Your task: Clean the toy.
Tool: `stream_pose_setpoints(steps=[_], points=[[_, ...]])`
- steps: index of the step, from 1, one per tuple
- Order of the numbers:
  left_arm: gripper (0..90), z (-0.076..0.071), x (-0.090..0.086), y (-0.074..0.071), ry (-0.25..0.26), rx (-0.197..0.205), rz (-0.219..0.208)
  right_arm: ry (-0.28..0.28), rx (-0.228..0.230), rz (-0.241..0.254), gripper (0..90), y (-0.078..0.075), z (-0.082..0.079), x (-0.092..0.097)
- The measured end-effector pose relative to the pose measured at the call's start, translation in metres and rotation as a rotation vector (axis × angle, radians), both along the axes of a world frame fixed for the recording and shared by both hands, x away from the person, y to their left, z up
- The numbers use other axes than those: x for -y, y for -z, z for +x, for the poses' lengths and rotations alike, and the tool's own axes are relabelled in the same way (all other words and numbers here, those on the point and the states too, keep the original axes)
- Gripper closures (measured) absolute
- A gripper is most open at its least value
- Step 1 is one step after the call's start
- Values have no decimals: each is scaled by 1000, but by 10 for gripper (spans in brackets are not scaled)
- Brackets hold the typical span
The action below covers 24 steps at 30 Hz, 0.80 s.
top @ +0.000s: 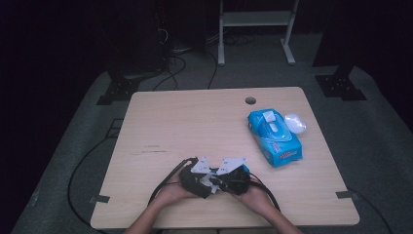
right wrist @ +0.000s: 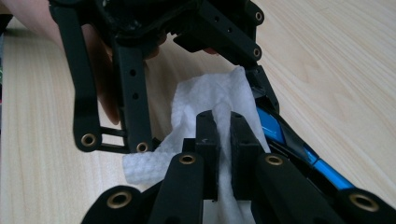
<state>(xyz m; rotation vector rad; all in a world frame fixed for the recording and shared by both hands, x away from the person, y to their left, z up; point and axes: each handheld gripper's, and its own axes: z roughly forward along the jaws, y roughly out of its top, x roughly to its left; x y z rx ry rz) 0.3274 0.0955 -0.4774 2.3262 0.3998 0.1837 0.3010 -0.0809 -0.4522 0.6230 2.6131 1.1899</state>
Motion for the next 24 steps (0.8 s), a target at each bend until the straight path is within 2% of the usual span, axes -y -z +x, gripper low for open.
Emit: stream_pose_setpoints(steps=[1, 2, 7, 12, 14, 16, 19, 24], points=[[239, 0, 0, 0, 0, -2, -3, 7, -19, 8, 842, -1, 3, 2], [239, 0, 0, 0, 0, -1, -4, 7, -19, 8, 842, -1, 3, 2], [239, 0, 0, 0, 5, 2, 2, 41, 0, -6, 844, -4, 6, 17], [239, 0, 0, 0, 5, 4, 8, 54, 19, -22, 842, -5, 3, 18], [239, 0, 0, 0, 5, 3, 3, 46, 14, -19, 820, -5, 3, 16], [239, 0, 1, 0, 3, 3, -1, 28, 0, -23, 745, -4, 3, 11], [239, 0, 1, 0, 2, 0, -3, 10, -1, -35, 699, -6, 2, 2], [239, 0, 1, 0, 5, 7, 1, 10, 10, 5, 661, -5, 4, -5]])
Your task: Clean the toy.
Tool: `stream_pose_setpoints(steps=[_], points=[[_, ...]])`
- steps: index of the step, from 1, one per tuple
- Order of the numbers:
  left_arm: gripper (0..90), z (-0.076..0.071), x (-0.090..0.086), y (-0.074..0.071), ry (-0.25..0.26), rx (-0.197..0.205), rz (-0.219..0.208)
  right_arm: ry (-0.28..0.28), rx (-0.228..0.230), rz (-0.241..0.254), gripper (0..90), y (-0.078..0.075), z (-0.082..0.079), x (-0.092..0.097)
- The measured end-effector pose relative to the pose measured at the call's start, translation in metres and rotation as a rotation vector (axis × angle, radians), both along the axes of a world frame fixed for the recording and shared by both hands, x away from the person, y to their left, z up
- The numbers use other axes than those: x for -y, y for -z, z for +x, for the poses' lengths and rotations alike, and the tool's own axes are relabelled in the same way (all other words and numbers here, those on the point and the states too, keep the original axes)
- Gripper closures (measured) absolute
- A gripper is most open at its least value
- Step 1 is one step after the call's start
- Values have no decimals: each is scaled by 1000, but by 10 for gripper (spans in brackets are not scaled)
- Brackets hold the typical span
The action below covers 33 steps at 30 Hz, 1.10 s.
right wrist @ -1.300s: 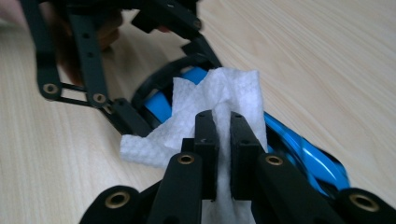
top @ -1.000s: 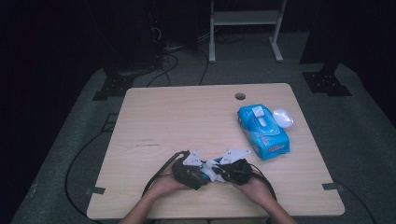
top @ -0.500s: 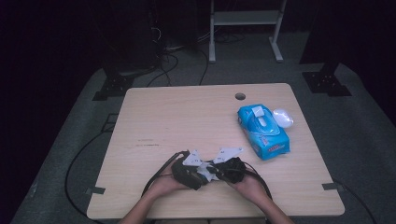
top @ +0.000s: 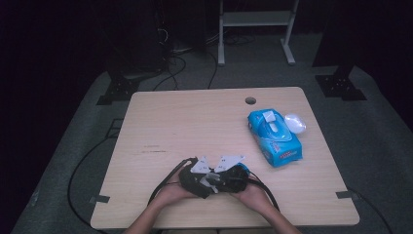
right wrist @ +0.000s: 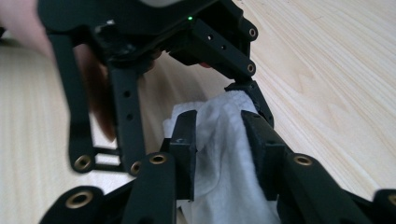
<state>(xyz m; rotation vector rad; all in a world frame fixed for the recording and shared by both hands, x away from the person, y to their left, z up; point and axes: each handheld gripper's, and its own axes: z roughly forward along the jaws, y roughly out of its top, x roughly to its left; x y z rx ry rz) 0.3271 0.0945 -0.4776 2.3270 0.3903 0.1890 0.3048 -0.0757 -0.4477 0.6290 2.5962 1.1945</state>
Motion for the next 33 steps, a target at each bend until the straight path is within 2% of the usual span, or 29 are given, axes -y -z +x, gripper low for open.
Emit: stream_pose_setpoints(steps=[3, 4, 6, 10, 13, 16, 21, 24, 28, 30, 33], points=[[240, 0, 0, 0, 0, 1, 1, 9, 2, 24, 715, 5, 2, -2], [239, 0, 0, 0, 1, 2, 2, 17, 24, 15, 771, 6, 0, -2], [240, -1, 1, 0, -2, 1, -3, 20, 63, 0, 801, 6, -2, -1], [241, 0, 1, 0, -1, -2, -4, 18, 51, 5, 843, 3, 0, 4], [241, 0, 0, 0, 5, -1, 4, 49, 44, 4, 850, 0, 3, 11], [241, 0, 0, 0, 1, -2, 0, 108, 53, 3, 854, -1, 8, 19], [241, -1, 1, 0, 0, -1, 1, 145, 46, -3, 852, 3, 11, 16], [241, -1, 1, -1, 4, 2, 7, 117, 4, 36, 825, 5, 9, 10], [241, -1, 1, -1, 2, 4, 6, 106, 13, 16, 761, 3, 11, 10], [241, -1, 1, -1, 2, 3, 5, 103, -6, 23, 717, 1, 13, 15], [241, -1, 1, 0, 2, 3, 4, 94, -6, 47, 670, -5, 11, 21]])
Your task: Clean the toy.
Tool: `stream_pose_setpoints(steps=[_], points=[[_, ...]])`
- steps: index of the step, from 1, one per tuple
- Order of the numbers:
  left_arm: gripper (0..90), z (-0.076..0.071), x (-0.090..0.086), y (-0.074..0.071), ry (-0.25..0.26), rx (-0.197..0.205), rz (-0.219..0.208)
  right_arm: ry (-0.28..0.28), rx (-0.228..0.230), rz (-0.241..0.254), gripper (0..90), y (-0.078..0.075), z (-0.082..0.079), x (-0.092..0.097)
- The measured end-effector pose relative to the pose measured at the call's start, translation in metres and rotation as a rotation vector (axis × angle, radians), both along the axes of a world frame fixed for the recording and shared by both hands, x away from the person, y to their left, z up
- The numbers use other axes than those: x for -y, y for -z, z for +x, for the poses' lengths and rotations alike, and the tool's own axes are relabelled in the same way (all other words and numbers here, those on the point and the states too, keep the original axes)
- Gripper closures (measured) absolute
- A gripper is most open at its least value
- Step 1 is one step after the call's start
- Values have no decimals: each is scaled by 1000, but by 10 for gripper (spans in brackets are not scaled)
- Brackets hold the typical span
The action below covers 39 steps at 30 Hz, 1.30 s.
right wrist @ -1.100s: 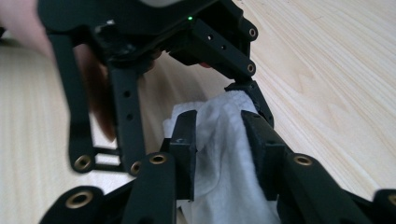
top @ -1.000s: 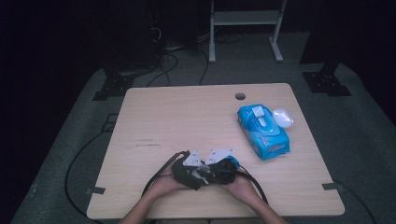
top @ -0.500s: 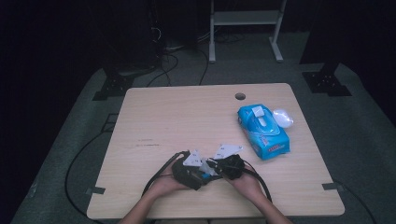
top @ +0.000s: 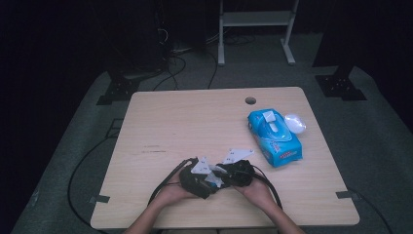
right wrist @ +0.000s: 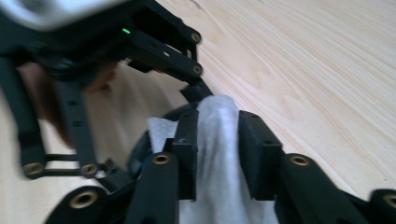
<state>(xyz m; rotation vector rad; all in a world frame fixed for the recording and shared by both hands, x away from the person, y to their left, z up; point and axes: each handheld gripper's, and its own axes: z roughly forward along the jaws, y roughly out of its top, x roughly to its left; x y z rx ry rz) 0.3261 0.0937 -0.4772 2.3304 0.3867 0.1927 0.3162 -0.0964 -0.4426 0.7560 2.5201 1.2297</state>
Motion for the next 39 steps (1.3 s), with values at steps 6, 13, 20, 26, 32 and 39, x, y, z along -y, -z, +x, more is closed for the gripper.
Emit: stream_pose_setpoints(steps=[6, 13, 20, 26, 32, 39], points=[[241, 0, 0, 0, 2, 0, 8, -38, -18, -15, 605, 4, -1, -8], [241, 0, 0, 0, -1, -5, -1, -41, -63, 19, 753, 11, 1, -11], [241, 0, 0, 0, -1, 0, 3, -23, -81, 45, 829, 8, 5, -3], [241, 0, 0, 0, -1, -2, -2, 5, -30, -17, 835, 7, 4, -2], [241, 0, 0, 0, 0, -1, 1, 56, 3, -54, 838, 4, 9, 9], [241, 0, 0, 0, 2, -2, 2, 19, -24, -12, 840, 8, 5, -3]])
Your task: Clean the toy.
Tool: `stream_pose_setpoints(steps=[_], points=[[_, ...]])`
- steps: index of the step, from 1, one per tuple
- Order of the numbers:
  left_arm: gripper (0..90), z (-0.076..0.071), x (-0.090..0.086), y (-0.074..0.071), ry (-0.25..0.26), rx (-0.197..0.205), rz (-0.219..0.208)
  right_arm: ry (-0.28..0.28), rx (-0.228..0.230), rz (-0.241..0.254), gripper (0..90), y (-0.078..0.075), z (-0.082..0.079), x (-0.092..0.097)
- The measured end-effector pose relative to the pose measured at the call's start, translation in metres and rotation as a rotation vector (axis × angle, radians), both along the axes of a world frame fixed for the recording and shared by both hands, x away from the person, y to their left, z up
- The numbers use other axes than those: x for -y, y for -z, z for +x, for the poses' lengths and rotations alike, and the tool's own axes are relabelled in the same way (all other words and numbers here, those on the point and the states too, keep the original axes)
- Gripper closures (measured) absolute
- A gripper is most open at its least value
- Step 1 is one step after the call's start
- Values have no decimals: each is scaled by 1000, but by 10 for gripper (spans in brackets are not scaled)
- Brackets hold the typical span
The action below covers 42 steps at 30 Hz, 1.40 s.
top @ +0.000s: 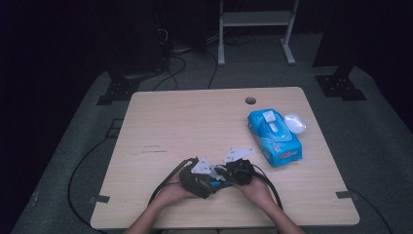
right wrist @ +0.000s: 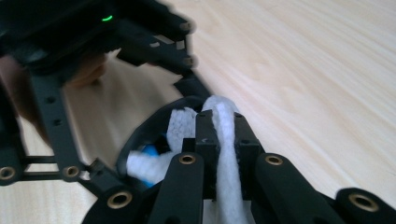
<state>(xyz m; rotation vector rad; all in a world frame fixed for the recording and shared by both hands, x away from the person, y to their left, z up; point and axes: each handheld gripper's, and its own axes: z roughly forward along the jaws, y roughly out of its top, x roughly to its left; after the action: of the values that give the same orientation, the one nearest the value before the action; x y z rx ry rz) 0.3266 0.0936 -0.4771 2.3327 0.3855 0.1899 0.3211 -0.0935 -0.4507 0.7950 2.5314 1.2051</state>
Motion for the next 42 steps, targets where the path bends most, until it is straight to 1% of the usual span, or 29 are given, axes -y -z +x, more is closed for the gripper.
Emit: stream_pose_setpoints(steps=[2, 4, 6, 8, 10, 11, 13, 15, 18, 21, 22, 23, 25, 26, 27, 28, 31, 32, 35, 37, 39, 40, 42], points=[[241, -1, 0, 0, 0, 4, 1, -16, 42, -43, 841, -1, -3, -3], [241, 0, 1, 0, -1, 2, -1, -3, 24, -40, 842, -2, 0, 2], [242, 0, 1, 0, 3, 5, -1, 14, 12, -19, 842, -2, 3, 12], [242, 0, 1, 0, 2, 3, -1, 45, 23, -24, 843, -3, 6, 23], [242, 0, 0, 0, 5, 5, 1, 72, 24, -31, 843, -2, 8, 32], [242, 0, 0, 0, 5, 5, 2, 86, 16, -29, 843, -1, 8, 37], [242, 0, 0, 0, 4, 5, 0, 101, 14, -31, 843, 0, 8, 43], [242, 0, 0, 0, 5, 4, 0, 110, 5, -19, 842, 1, 7, 44], [242, 0, -1, 0, 5, 3, -1, 95, 21, -19, 842, 0, 4, 42], [242, 0, -1, 0, 5, 5, 2, 88, 12, -12, 842, 1, 7, 44], [242, 0, -1, 0, 4, 3, 1, 96, 6, -15, 842, 1, 7, 45], [242, 0, -1, 0, 6, 3, 3, 105, 9, -20, 842, 2, 8, 47], [242, 0, -1, 0, 6, 3, 2, 130, 19, -47, 842, 5, 10, 53], [242, 0, -1, 0, 6, 3, 2, 135, 9, -31, 842, 6, 12, 57], [242, 0, -1, 0, 5, 3, 1, 141, -15, -10, 842, 7, 13, 60], [242, 0, -1, 0, 6, 3, 0, 144, -20, -9, 842, 7, 13, 60], [242, 0, -2, 0, 7, 2, 6, 140, 14, -45, 842, 5, 11, 56], [242, 0, -2, -1, 5, 2, 9, 138, 14, -48, 842, 5, 10, 56], [242, 0, -2, -1, 5, 2, 8, 148, -9, -53, 842, 6, 10, 65], [242, 0, -2, 0, 7, 2, 6, 161, -30, -34, 842, 7, 9, 74], [242, 0, -2, 0, 8, 2, 7, 168, -49, -23, 842, 7, 8, 78], [242, 1, -2, 0, 8, 2, 7, 165, -55, -13, 842, 7, 6, 78], [242, 0, -2, -1, 7, 2, 10, 136, -63, 6, 842, 6, 0, 74]])
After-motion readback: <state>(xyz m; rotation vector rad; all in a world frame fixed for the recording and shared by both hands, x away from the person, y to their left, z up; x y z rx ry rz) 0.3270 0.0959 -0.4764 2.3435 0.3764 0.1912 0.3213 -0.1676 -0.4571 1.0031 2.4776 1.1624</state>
